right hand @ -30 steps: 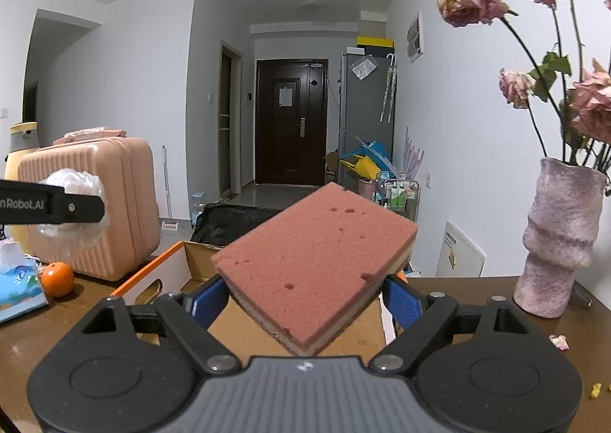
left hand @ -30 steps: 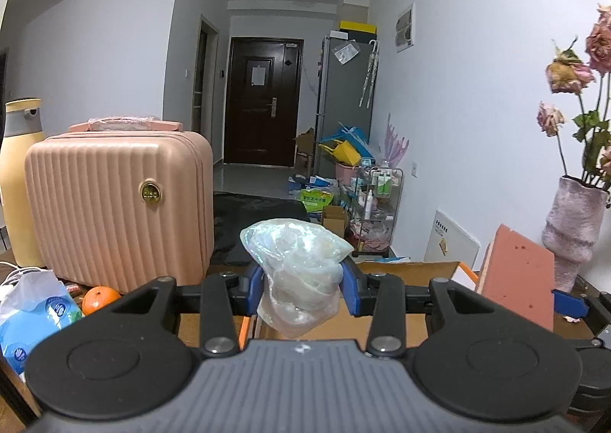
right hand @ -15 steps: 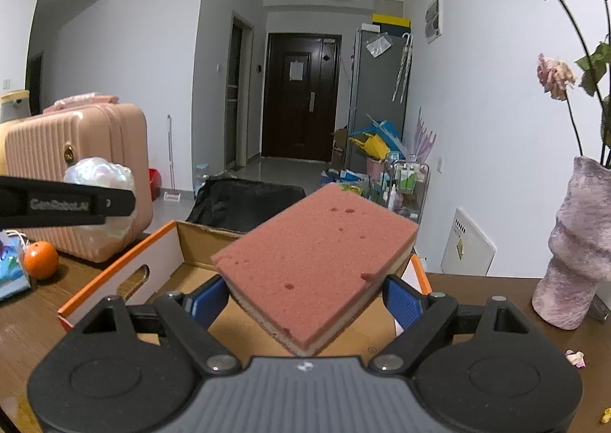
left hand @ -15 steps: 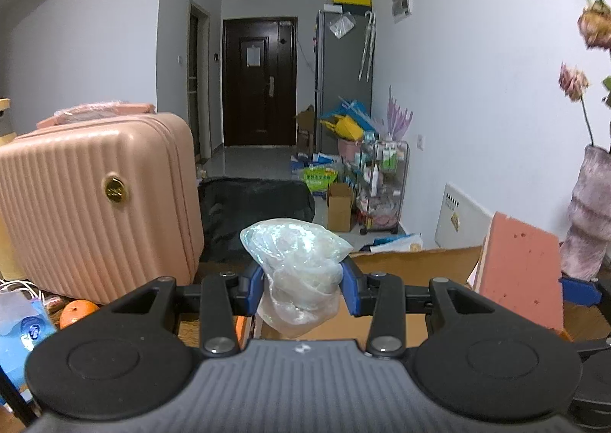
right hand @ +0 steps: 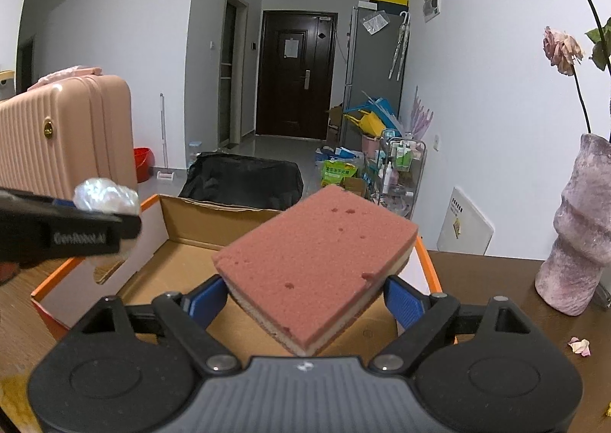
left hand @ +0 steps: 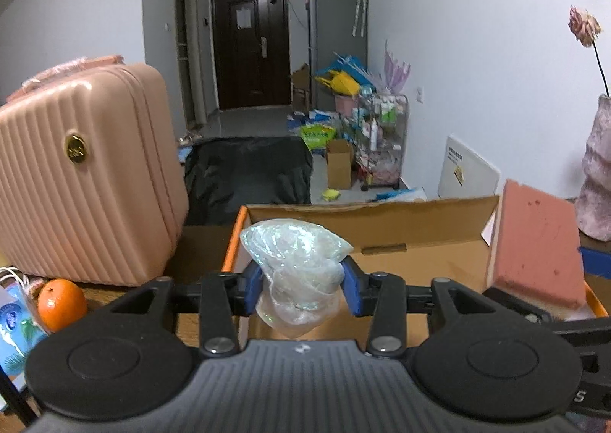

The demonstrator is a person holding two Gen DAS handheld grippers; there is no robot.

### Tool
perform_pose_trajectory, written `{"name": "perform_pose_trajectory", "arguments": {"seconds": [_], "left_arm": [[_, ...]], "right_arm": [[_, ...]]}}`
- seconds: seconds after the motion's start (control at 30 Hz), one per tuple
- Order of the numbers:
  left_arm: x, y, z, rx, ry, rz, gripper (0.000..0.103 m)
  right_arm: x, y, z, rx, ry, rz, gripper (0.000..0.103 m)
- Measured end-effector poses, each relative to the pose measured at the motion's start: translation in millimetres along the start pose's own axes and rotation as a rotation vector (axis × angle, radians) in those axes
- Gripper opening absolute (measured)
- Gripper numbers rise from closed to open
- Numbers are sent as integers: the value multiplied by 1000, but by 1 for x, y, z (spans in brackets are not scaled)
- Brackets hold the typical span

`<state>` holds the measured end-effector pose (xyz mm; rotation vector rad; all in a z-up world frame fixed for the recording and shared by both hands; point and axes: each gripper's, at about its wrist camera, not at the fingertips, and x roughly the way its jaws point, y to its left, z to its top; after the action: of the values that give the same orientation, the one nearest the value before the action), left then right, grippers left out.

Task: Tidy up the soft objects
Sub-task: 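Open the right gripper to drop the pink sponge into the box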

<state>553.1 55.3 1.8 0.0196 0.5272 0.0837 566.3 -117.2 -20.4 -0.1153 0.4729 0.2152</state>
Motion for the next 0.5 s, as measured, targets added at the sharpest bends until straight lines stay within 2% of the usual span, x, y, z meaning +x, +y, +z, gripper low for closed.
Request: {"name": "perform_pose_trajectory", "arguments": {"seconds": [0.03, 0.07, 0.2, 0.27, 0.5], "left_arm": [[2, 0, -1, 2, 8, -7, 67], [3, 1, -2, 4, 19, -10, 76], [4, -1, -5, 10, 6, -2, 85], [2, -2, -4, 7, -3, -6, 93], [-4, -3, -5, 7, -22, 15, 103]], "right_arm": [[2, -1, 1, 6, 2, -4, 96], [3, -3, 2, 11, 2, -9, 102], [3, -7, 1, 31, 5, -20, 103], [4, -8, 1, 33, 7, -20, 103], [1, -7, 1, 25, 17, -19, 103]]}}
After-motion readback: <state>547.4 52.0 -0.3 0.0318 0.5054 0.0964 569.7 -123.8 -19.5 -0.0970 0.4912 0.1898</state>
